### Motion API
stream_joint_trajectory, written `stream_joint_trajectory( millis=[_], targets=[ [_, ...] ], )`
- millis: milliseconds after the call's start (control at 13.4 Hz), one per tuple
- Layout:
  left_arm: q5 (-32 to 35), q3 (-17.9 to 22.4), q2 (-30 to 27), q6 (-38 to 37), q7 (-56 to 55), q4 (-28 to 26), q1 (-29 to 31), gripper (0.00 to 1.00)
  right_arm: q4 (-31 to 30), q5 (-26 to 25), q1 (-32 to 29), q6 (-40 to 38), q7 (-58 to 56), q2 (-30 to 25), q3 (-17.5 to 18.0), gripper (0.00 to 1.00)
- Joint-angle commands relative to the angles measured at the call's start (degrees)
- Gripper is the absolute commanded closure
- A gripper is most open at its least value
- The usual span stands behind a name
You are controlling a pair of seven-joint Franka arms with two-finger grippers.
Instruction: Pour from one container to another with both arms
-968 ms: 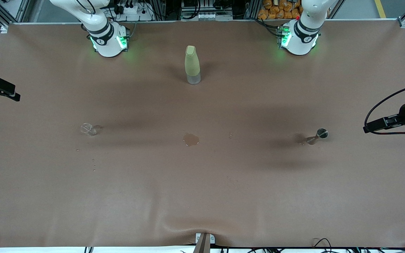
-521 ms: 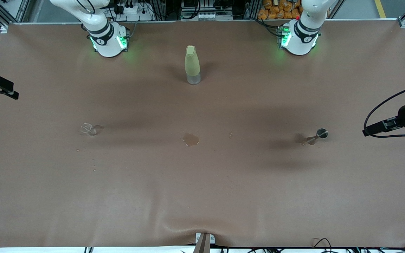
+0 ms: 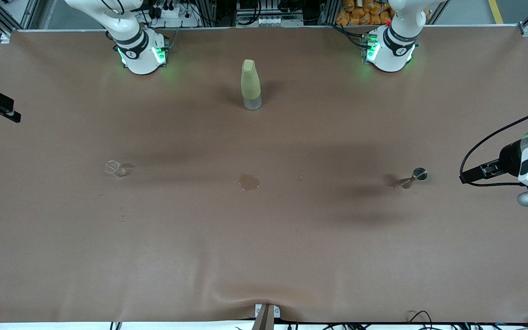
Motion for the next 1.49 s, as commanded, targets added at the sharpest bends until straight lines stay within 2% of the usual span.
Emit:
stream_joint_trajectory(
  millis=[0, 298, 372, 596, 744, 1042, 1414],
  targets=[
    [-3.67, 8.24, -3.47, 1.46, 0.44, -2.66, -6.92, 0.0, -3.14, -0.14, 0.02, 0.33, 3.46, -1.99, 0.41, 0.0],
    [-5.62, 18.0, -10.66, 11.2, 3.6, -13.89, -15.88, 0.0, -3.5, -0.14, -0.59, 0.24, 2.94, -2.17, 0.41, 0.0],
    [-6.84, 18.46, -11.12, 11.57, 5.09, -14.53, -16.08, 0.0, -3.15, -0.14, -0.68, 0.15, 2.85, -2.0, 0.41, 0.0],
    [-9.05, 18.2, -12.0, 11.23, 10.81, -14.18, -15.03, 0.0, -3.14, -0.14, -0.59, -0.02, 2.85, -1.99, 0.41, 0.0],
    [-9.05, 14.96, -11.92, 11.22, 11.08, -13.22, -12.22, 0.0, -3.06, -0.06, -0.5, 0.06, 2.94, -1.99, 0.5, 0.0],
    [-8.61, 14.95, -11.04, 6.75, 15.21, -9.79, -12.21, 0.0, -2.7, -0.06, -0.68, -0.02, 2.94, -1.99, 0.41, 0.0],
    [-8.26, 14.86, -10.95, 5.78, 15.3, -9.17, -12.3, 0.0, -2.7, -0.06, -1.21, -0.11, 2.94, -1.99, 0.32, 0.0]
  ],
)
